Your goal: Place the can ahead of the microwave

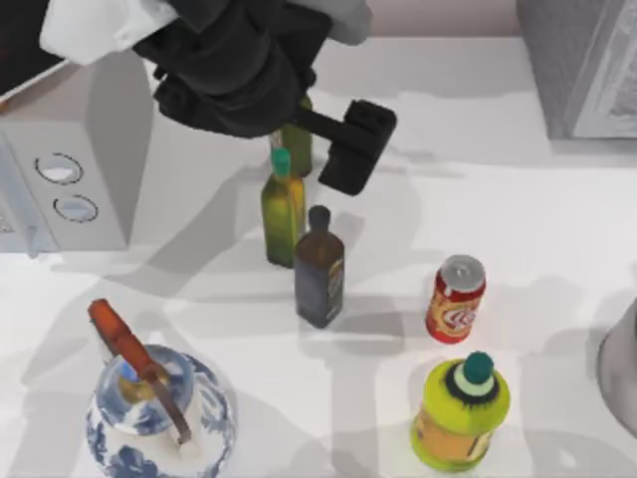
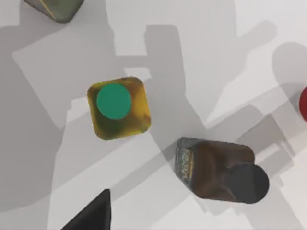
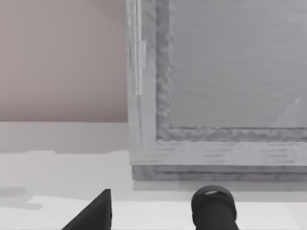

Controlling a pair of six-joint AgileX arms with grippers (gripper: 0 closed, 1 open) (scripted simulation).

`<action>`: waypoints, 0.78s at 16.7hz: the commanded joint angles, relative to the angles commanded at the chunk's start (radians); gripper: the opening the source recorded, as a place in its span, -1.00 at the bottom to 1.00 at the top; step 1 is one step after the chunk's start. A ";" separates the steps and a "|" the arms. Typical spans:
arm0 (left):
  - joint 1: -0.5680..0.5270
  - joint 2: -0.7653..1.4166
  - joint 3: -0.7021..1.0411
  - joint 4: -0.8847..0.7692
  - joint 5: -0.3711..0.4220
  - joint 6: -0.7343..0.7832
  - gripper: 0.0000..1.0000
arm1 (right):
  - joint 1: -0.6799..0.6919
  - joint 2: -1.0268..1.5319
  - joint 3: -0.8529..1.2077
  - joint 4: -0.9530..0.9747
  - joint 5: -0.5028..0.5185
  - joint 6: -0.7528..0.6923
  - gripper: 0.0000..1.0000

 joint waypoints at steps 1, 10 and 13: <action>-0.037 0.104 0.103 -0.058 0.000 -0.004 1.00 | 0.000 0.000 0.000 0.000 0.000 0.000 1.00; -0.260 0.671 0.704 -0.374 -0.020 -0.026 1.00 | 0.000 0.000 0.000 0.000 0.000 0.000 1.00; -0.272 0.695 0.735 -0.388 -0.024 -0.026 1.00 | 0.000 0.000 0.000 0.000 0.000 0.000 1.00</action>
